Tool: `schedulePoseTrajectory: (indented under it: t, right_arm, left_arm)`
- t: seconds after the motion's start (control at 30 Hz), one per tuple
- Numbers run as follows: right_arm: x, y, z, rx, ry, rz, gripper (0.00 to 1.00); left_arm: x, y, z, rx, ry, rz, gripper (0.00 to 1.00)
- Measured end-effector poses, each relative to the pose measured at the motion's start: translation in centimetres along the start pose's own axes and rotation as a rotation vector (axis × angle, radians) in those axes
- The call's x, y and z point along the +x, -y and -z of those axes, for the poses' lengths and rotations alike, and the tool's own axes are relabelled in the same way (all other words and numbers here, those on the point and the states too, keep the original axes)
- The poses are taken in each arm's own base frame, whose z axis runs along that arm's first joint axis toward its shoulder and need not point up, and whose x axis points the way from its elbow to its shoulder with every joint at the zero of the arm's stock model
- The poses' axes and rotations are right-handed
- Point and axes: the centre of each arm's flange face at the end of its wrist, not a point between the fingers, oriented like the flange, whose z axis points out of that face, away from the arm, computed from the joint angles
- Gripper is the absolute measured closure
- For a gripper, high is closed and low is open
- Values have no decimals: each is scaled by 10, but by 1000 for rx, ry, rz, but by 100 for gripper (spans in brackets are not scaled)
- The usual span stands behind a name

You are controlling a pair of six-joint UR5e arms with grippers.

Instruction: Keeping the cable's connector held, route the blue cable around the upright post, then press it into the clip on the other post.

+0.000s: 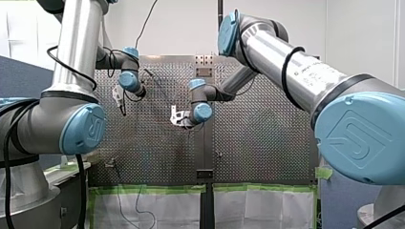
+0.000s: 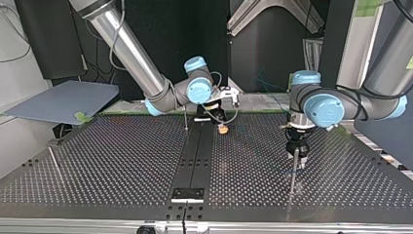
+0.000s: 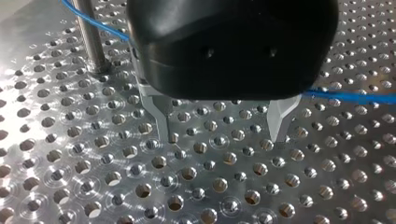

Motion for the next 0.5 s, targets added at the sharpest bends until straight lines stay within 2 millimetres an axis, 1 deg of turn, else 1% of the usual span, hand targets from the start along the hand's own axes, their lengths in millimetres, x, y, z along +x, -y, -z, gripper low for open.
schedulePoseTrajectory:
  t: [0.1, 0.33, 0.5]
  right_arm:
    - [-9, -1, 2, -9, 15, 1, 100]
    - [-35, -1, 8, -21, 42, 3, 100]
    - [-49, -1, 10, -26, 43, 4, 100]
  left_arm:
    - [1, 0, 1, -3, -4, 0, 0]
    - [1, 1, 1, -9, -3, 2, 0]
    - [1, 1, 1, -17, 3, 3, 0]
